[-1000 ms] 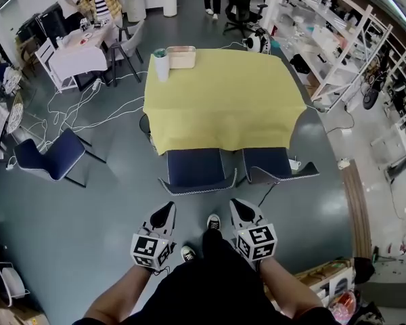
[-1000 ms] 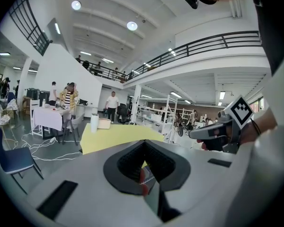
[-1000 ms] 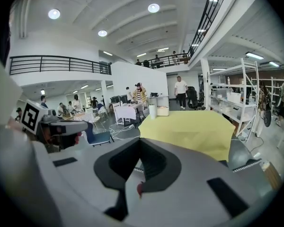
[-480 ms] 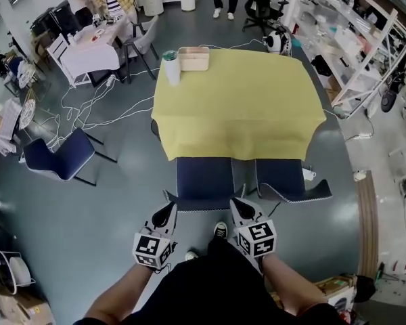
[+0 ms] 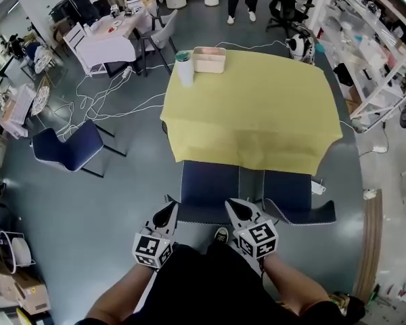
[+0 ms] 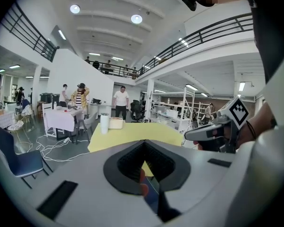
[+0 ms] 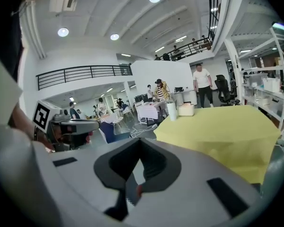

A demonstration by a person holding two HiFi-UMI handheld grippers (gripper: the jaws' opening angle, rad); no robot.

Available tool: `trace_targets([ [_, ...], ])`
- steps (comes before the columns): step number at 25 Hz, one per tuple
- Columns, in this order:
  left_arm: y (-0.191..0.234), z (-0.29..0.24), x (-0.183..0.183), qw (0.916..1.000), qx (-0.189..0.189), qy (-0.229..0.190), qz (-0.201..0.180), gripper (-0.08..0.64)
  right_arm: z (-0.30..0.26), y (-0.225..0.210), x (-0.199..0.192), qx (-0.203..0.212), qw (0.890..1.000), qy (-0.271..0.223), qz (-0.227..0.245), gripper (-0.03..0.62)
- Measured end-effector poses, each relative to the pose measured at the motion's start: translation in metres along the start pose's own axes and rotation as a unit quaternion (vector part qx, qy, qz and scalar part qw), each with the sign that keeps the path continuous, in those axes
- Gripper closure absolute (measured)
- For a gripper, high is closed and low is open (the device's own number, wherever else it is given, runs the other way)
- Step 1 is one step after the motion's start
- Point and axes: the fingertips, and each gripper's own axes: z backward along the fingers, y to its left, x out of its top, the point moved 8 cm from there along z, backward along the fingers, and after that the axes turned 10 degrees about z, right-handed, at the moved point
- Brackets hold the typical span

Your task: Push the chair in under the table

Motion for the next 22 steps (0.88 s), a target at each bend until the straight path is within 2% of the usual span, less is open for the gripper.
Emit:
trace_targets([
  [6, 0.015, -0.01, -0.002, 0.9997, 0.0, 0.026, -0.005, 0.552, -0.024, -0.007, -0.003, 0.008, 1.0, 0.02, 0.011, 0.581],
  [9, 0.024, -0.021, -0.008, 0.9983, -0.012, 0.047, -0.032, 0.552, -0.033, -0.007, -0.011, -0.001, 0.999, 0.04, 0.033, 0.581],
  [11, 0.029, -0.024, -0.014, 0.9958, -0.023, 0.061, -0.065, 0.552, -0.035, -0.005, -0.017, -0.013, 0.997, 0.063, 0.052, 0.58],
  [14, 0.035, -0.03, -0.025, 0.9891, -0.037, 0.082, -0.117, 0.552, -0.035, -0.004, -0.032, -0.027, 0.992, 0.1, 0.065, 0.58],
  [18, 0.046, -0.034, -0.049, 0.9787, -0.068, 0.122, -0.15, 0.549, -0.041, -0.002, -0.057, -0.019, 0.985, 0.153, 0.073, 0.57],
  [22, 0.052, -0.036, -0.079, 0.9631, -0.106, 0.177, -0.173, 0.444, -0.046, 0.01, -0.084, 0.013, 0.974, 0.207, 0.093, 0.452],
])
